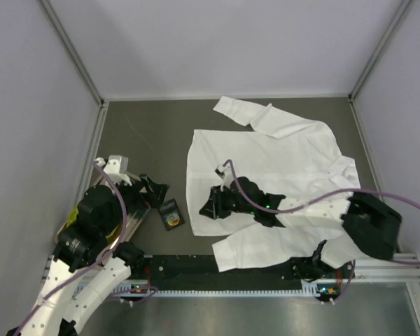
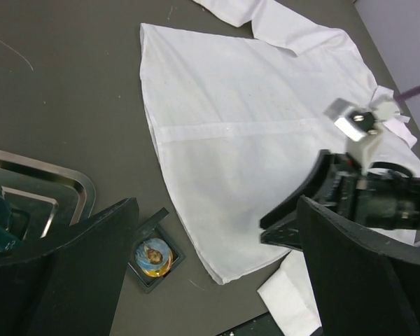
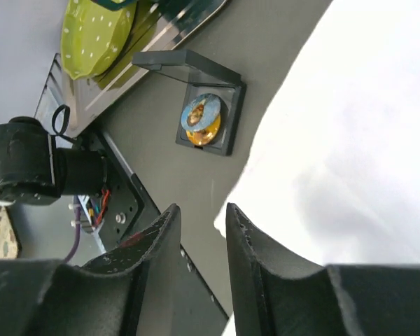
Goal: Remove the brooch from the garment
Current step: Reset both arms
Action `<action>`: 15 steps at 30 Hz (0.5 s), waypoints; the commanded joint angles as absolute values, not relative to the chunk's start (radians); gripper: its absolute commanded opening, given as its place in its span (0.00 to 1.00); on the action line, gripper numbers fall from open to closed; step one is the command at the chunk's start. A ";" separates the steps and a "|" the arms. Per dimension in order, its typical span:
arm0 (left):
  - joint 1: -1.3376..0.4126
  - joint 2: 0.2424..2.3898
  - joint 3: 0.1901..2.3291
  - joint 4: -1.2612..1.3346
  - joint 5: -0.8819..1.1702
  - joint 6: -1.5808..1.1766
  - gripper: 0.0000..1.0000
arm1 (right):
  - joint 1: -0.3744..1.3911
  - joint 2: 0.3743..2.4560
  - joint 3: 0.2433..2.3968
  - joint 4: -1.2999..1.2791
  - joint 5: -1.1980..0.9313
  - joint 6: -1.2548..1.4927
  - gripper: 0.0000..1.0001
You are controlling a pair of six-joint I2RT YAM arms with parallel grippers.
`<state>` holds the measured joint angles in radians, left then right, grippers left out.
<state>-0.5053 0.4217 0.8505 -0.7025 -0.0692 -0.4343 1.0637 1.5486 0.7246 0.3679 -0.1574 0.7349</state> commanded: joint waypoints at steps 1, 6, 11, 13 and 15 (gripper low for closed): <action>-0.509 0.442 0.854 -0.620 -0.080 -0.460 0.99 | 1.060 1.231 0.654 0.046 0.064 0.644 0.36; -0.509 0.456 0.864 -0.548 -0.066 -0.503 0.99 | 0.990 0.750 0.571 -0.193 0.190 0.614 0.67; -0.509 0.463 0.873 -0.512 -0.060 -0.545 0.99 | 0.960 0.494 0.653 -0.493 0.355 0.558 0.99; -0.508 0.466 0.888 -0.511 -0.063 -0.538 0.99 | 0.960 0.428 0.686 -0.554 0.400 0.558 0.99; -0.509 0.471 0.919 -0.520 -0.083 -0.531 0.99 | 0.960 0.394 0.722 -0.589 0.433 0.554 0.99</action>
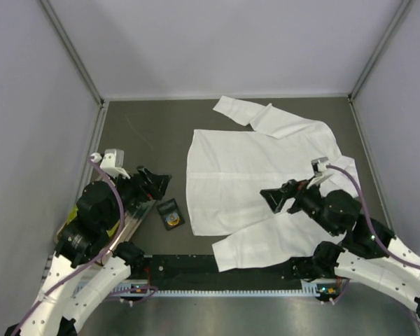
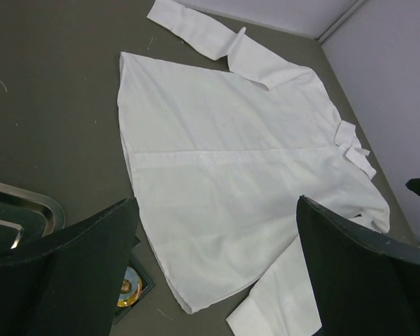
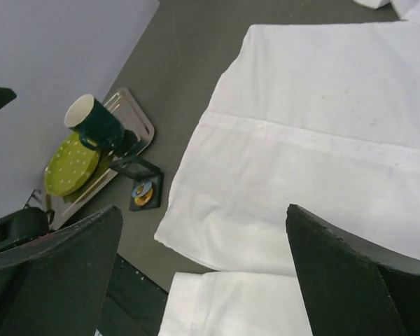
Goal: Remove the brooch from the garment
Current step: Reset both arms
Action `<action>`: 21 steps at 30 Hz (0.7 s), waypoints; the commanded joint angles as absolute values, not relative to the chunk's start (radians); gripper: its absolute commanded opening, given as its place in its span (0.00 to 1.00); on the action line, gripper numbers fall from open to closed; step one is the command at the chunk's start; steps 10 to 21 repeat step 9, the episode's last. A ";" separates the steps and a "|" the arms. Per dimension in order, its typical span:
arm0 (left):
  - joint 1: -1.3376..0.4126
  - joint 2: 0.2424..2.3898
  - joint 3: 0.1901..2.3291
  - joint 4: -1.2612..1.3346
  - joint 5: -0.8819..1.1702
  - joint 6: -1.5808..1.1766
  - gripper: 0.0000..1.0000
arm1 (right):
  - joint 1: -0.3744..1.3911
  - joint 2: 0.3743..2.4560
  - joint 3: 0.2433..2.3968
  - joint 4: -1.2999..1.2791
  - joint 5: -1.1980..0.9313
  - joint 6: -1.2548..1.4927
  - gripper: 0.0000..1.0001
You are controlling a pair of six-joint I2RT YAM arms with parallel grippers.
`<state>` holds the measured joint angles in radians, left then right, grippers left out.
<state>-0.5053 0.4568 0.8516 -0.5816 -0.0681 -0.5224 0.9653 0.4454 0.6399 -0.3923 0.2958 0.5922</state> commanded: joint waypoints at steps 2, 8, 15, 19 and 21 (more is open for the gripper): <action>-0.508 0.472 0.940 -0.526 -0.092 -0.520 0.99 | 0.960 0.348 0.742 -0.592 0.452 0.552 0.99; -0.509 0.477 0.994 -0.535 -0.113 -0.518 0.99 | 0.960 0.310 0.782 -0.594 0.492 0.512 0.99; -0.509 0.480 0.999 -0.535 -0.117 -0.517 0.99 | 0.960 0.307 0.788 -0.592 0.489 0.505 0.99; -0.509 0.480 0.999 -0.535 -0.117 -0.517 0.99 | 0.960 0.307 0.788 -0.592 0.489 0.505 0.99; -0.509 0.480 0.999 -0.535 -0.117 -0.517 0.99 | 0.960 0.307 0.788 -0.592 0.489 0.505 0.99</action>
